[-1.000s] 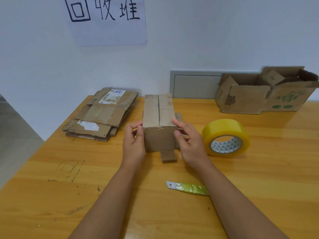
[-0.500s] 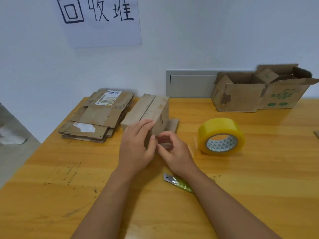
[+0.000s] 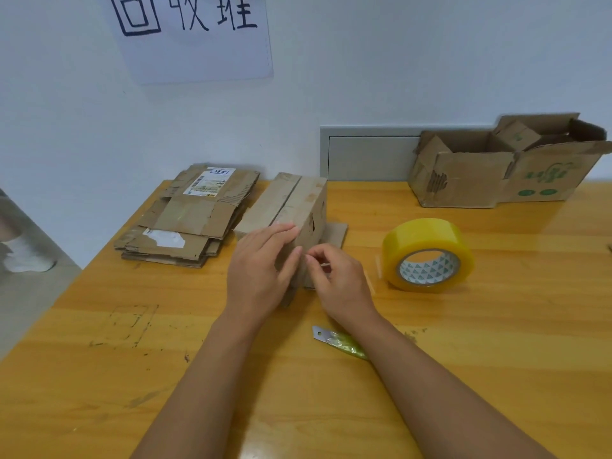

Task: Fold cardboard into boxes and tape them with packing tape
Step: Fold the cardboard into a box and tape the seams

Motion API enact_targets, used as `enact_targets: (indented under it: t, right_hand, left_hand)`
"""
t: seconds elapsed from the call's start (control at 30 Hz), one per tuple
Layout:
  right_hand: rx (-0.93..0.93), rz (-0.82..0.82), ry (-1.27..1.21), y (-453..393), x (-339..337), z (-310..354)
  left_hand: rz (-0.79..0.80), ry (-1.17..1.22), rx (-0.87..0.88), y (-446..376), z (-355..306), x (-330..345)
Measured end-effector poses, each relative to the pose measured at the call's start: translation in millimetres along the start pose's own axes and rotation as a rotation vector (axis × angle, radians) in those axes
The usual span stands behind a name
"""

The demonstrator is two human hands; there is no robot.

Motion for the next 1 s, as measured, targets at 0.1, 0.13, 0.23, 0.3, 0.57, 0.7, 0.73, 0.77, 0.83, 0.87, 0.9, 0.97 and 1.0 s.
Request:
enact_targets:
  t: [0.1,0.13,0.23,0.3,0.57,0.7,0.73,0.77,0.83,0.87,0.9,0.97,1.0]
  right_hand:
    - [0.021,-0.035,0.003,0,-4,-1]
    - [0.023,-0.049,0.011,1,-7,-1]
    - [0.031,-0.077,0.034,3,-14,-4]
    - [0.041,-0.09,0.041,3,-18,-6]
    - [0.116,-0.118,-0.005,-14,-30,-4]
    - [0.209,-0.031,0.04,-43,-28,-1]
    - [0.24,-0.028,0.033,-52,-28,0]
    - [0.272,-0.033,0.014,-62,-29,1]
    - [0.346,-0.039,-0.047,-83,-29,0]
    - [0.39,-0.029,-0.072,-93,-28,-3]
    - [0.439,-0.009,-0.091,-102,-27,-8]
    - [0.522,0.072,-0.093,-111,-22,-21]
    - [0.548,0.122,-0.061,-112,-21,-24]
  left_hand:
    - [-0.056,-0.05,0.015,0,0,1]
    - [-0.073,-0.065,0.02,0,-2,2]
    - [-0.095,-0.085,0.026,0,-5,7]
    - [-0.073,-0.07,0.025,0,-4,9]
    - [-0.081,-0.029,0.038,3,-9,4]
    - [-0.08,-0.015,0.043,1,-9,0]
    - [-0.088,-0.014,0.044,1,-10,-1]
    - [-0.096,-0.01,0.043,2,-12,-1]
    - [-0.108,-0.004,0.043,3,-14,-3]
    - [-0.112,0.001,0.054,4,-15,-4]
    - [-0.106,0.011,0.07,5,-15,-5]
    - [-0.073,0.044,0.101,7,-14,-8]
    - [-0.047,0.053,0.104,7,-12,-9]
Point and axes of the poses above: each hand's wrist, its own y-axis away from the middle knuckle, its own x-axis out of the palm, z = x × y, the point moved 9 cm from there along -y, towards the middle knuckle, and after that the axes turned 6 degrees about -x, right-handed, at the moved point
